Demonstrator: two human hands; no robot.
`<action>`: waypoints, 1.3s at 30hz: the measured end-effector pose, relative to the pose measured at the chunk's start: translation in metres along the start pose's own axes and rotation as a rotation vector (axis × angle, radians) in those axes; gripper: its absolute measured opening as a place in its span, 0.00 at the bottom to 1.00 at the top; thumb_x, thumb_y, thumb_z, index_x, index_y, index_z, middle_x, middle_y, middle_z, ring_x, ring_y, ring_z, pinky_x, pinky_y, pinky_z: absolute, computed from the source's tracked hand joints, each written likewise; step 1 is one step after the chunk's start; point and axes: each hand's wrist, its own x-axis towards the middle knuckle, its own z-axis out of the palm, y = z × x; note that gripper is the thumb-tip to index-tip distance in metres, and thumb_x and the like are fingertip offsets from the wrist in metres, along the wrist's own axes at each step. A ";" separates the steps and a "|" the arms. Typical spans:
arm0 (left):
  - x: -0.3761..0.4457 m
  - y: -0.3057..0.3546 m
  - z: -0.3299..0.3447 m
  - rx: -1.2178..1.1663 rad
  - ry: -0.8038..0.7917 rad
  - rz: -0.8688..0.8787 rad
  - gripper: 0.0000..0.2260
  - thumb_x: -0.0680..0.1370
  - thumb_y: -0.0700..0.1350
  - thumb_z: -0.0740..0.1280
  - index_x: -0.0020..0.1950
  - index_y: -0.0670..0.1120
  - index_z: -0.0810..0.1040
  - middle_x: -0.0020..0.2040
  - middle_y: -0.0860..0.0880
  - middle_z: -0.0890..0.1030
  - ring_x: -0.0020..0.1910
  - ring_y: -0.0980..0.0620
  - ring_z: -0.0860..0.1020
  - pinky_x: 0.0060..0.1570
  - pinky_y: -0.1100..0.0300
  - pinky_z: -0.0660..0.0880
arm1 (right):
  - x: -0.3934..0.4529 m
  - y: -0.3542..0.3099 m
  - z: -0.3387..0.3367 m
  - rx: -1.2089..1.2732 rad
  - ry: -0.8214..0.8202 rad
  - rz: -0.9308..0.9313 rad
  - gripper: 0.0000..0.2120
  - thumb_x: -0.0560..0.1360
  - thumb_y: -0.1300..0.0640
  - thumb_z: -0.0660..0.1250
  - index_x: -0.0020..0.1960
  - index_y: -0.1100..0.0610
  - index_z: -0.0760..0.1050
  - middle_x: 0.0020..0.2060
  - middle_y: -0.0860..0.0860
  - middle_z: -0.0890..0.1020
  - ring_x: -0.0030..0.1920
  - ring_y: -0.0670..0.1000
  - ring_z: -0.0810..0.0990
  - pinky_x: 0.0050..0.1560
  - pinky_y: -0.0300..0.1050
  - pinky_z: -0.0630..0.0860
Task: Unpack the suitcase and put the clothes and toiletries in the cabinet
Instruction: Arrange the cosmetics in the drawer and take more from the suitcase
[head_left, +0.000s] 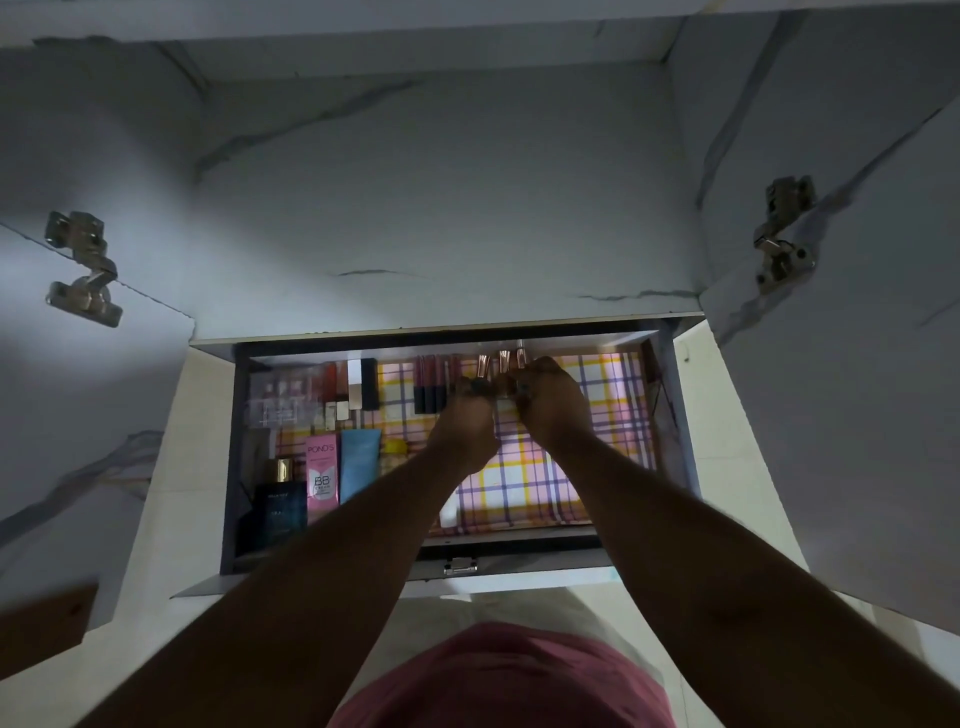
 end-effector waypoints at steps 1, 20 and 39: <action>0.000 0.003 0.000 -0.003 0.001 0.009 0.25 0.78 0.32 0.67 0.75 0.44 0.69 0.68 0.43 0.71 0.55 0.51 0.75 0.55 0.58 0.79 | 0.001 0.001 0.000 0.002 0.002 -0.001 0.11 0.81 0.57 0.69 0.62 0.52 0.82 0.60 0.53 0.82 0.58 0.53 0.82 0.59 0.48 0.81; -0.002 0.013 0.002 -0.122 0.029 -0.034 0.30 0.75 0.29 0.70 0.75 0.46 0.70 0.75 0.43 0.62 0.63 0.44 0.75 0.52 0.57 0.82 | 0.001 0.000 -0.003 -0.029 -0.019 -0.014 0.12 0.79 0.55 0.71 0.62 0.50 0.82 0.60 0.51 0.82 0.58 0.52 0.82 0.59 0.48 0.81; -0.225 -0.115 -0.067 -0.796 0.640 -0.067 0.13 0.75 0.46 0.69 0.58 0.46 0.85 0.46 0.51 0.85 0.46 0.53 0.83 0.51 0.54 0.82 | -0.108 -0.184 0.008 0.255 -0.034 -0.313 0.17 0.77 0.41 0.66 0.55 0.51 0.85 0.43 0.48 0.87 0.41 0.48 0.85 0.46 0.45 0.80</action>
